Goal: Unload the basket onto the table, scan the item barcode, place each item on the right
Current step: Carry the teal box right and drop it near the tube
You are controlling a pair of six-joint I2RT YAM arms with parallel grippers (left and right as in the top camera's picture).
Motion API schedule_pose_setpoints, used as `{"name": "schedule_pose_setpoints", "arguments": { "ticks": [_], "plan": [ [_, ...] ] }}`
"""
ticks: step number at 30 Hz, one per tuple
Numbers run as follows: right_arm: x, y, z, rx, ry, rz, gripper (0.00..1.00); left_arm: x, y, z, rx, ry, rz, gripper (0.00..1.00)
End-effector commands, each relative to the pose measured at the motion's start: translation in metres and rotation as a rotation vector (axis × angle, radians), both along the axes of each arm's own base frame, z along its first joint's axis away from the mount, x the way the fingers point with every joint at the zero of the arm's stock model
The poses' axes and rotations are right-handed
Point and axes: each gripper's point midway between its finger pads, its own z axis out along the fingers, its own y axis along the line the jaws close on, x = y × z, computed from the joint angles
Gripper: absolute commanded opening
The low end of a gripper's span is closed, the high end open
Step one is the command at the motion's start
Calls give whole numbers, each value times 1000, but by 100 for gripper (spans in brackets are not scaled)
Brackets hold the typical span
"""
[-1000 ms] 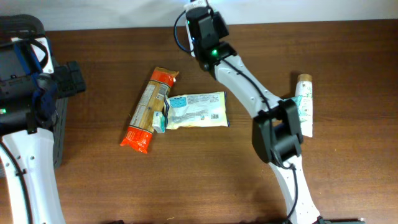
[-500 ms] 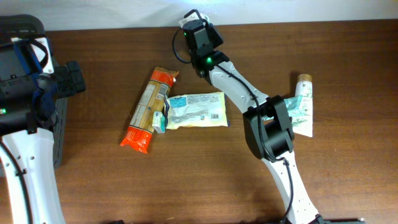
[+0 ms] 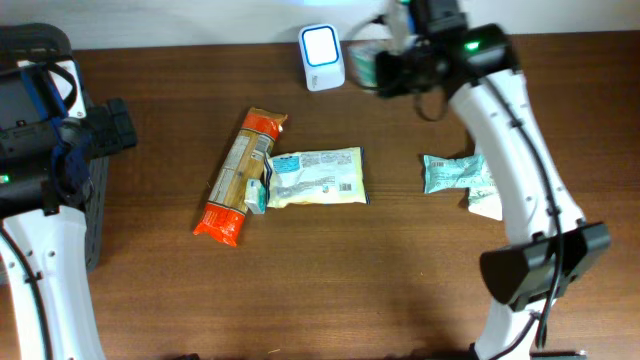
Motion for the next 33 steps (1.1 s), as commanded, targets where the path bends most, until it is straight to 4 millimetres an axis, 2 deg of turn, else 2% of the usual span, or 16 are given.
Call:
{"name": "schedule_pose_setpoints", "arguments": {
  "ticks": [1,4,8,10,11,12,15,17,18,19,22,23,24,28,31,33],
  "plan": [
    [1,-85,-53,-50,182,-201,4,-1,2,6,2,-16,15,99],
    [-4,-150,-135,-57,334,-336,4,-1,2,6,2,-16,15,99],
    [-16,-166,-187,-53,393,-371,4,-1,2,6,2,-16,15,99],
    [-25,-166,-196,-57,428,-370,5,-1,2,6,2,-16,15,99],
    [-31,-165,-198,-60,453,-369,24,-1,3,5,2,-16,15,99],
    [-32,-165,-198,-60,456,-369,27,-1,2,6,2,-16,15,99],
    [-24,-163,-188,-45,426,-364,51,-1,2,6,2,-16,15,99],
    [-13,-140,-158,67,380,-252,58,-1,2,6,2,-16,15,99],
    [-8,-108,-136,204,368,-175,58,-1,2,5,2,-16,15,99],
    [-11,-81,-132,254,378,-114,55,-1,2,6,2,-16,15,99],
    [-31,-8,-145,199,415,41,54,-1,2,6,2,-16,15,99],
    [-42,48,-161,106,405,109,54,-1,2,5,2,-16,15,99],
    [-45,79,-169,79,380,148,54,-1,2,6,2,-16,15,99],
    [-33,120,-190,21,267,215,57,-1,2,6,2,-16,15,99],
    [-23,135,-216,23,247,235,59,-1,2,6,2,-16,15,99],
    [-31,144,-225,59,283,280,54,-1,2,6,2,-16,15,99]
  ]
}}
